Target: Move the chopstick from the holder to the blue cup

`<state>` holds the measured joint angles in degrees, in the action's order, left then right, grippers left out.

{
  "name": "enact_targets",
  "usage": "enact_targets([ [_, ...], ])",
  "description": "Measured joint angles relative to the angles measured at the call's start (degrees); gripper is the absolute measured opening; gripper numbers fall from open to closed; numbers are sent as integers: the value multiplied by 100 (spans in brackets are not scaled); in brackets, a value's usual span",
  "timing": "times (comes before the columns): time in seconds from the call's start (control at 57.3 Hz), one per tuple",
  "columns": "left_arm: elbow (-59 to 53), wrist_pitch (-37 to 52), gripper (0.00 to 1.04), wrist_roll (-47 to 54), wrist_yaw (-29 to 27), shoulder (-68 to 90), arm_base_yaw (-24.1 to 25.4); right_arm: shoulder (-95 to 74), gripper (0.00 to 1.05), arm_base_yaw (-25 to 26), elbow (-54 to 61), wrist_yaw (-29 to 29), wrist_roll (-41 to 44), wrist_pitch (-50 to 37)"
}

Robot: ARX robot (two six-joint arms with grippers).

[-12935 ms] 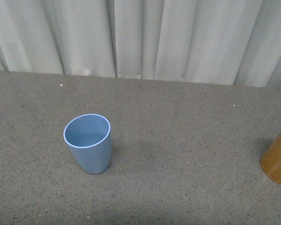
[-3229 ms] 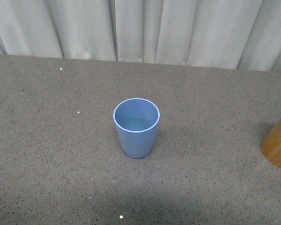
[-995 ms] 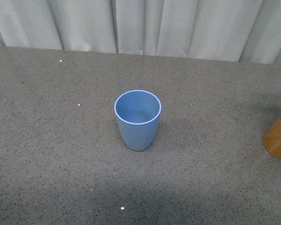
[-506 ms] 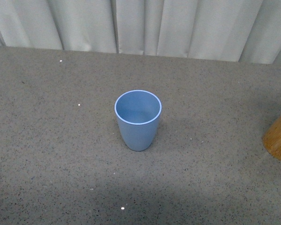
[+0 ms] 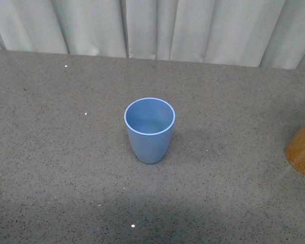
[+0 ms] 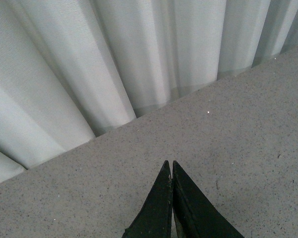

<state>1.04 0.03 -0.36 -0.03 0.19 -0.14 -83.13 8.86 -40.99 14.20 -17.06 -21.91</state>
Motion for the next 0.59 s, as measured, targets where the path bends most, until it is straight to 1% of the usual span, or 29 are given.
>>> enact_targets([
  [0.594, 0, 0, 98, 0, 0, 0, 0, 315, 1, -131, -269, -85, -122, 195],
])
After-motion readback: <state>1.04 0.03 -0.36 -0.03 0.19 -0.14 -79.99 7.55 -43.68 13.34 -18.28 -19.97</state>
